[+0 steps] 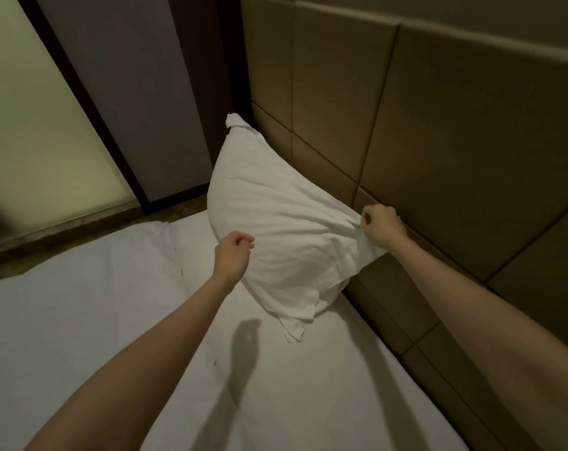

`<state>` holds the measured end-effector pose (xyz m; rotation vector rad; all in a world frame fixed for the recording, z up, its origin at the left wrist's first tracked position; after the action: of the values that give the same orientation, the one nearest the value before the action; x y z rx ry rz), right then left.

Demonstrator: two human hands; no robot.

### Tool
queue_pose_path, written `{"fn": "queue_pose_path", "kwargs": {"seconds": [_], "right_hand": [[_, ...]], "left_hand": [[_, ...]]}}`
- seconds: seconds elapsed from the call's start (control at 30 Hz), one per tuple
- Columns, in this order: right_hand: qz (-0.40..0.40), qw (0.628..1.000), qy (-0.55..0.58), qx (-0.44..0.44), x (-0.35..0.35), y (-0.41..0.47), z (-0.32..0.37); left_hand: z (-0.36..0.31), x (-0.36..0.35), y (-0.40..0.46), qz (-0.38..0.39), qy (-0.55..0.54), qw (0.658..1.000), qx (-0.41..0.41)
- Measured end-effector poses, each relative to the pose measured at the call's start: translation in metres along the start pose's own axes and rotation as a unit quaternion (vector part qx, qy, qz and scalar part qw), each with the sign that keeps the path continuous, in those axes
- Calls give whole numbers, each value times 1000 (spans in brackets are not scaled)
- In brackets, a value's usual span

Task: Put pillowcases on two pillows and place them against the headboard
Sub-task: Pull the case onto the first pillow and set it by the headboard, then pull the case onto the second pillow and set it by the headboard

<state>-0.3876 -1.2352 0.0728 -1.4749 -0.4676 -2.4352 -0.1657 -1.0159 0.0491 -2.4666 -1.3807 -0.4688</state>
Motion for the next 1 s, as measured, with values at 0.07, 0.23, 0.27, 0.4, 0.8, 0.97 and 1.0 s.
{"fn": "queue_pose_path", "kwargs": {"seconds": [0.07,0.23,0.27,0.4,0.8,0.97,1.0], "right_hand": [[-14,999,29,-1,9,-10,5],[-7,989,150,14,28,-44,22],[-3,986,168,14,31,-53,27],[11,969,247,5,40,-89,45],[56,878,473,-40,59,-288,141],[89,860,501,-42,48,-378,177],[95,858,504,-41,48,-390,180]], "left_hand": [[-9,3,-11,4,-11,1000,-8],[-24,23,-47,15,-31,999,-28],[-24,29,-54,16,-31,999,-29],[-18,54,-79,14,-34,999,-27],[33,213,-206,-25,-80,995,-48],[73,281,-261,-35,-102,993,-42],[79,288,-268,-35,-107,993,-38]]}}
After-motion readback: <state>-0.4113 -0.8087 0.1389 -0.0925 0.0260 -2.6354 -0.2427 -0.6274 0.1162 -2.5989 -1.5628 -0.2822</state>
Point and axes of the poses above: each hand's wrist, its own y-axis towards the middle knuckle, its own x-axis out of the back of the hand, z = x × y, the point moved 5 cm from there along y, towards the middle knuckle, and after that the axes turned 8 degrees about -z, right-handed, at the moved point
